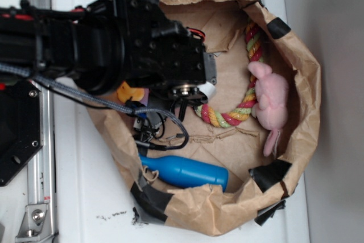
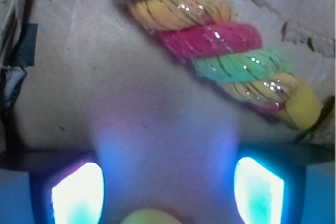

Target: Grab the yellow duck.

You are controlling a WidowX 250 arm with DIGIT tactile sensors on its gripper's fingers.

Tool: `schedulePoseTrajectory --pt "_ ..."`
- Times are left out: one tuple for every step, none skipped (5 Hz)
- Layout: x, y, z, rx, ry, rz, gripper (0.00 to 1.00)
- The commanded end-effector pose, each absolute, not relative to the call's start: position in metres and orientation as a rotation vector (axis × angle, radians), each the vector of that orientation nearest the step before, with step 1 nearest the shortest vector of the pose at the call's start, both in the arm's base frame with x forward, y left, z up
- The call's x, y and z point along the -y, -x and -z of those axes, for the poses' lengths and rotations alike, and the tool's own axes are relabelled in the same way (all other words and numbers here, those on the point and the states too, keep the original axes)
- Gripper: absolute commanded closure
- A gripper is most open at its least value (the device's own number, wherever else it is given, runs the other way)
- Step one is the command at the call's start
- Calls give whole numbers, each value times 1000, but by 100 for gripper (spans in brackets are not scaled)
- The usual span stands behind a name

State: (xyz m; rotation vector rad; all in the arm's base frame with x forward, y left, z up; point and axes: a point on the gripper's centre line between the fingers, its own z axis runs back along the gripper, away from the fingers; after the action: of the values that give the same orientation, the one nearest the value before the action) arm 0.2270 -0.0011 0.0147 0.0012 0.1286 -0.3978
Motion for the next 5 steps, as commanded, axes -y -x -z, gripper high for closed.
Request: schedulePoseTrajectory --pt "4 -232 -25 -80 -20 419 0" --pt "-7 -221 -16 -126 -21 406 0" --pt "-22 -204 -8 -181 -31 378 0" --pt "-20 -202 -10 -179 -1 378 0" --pt "-16 -202 -16 -177 19 381 0"
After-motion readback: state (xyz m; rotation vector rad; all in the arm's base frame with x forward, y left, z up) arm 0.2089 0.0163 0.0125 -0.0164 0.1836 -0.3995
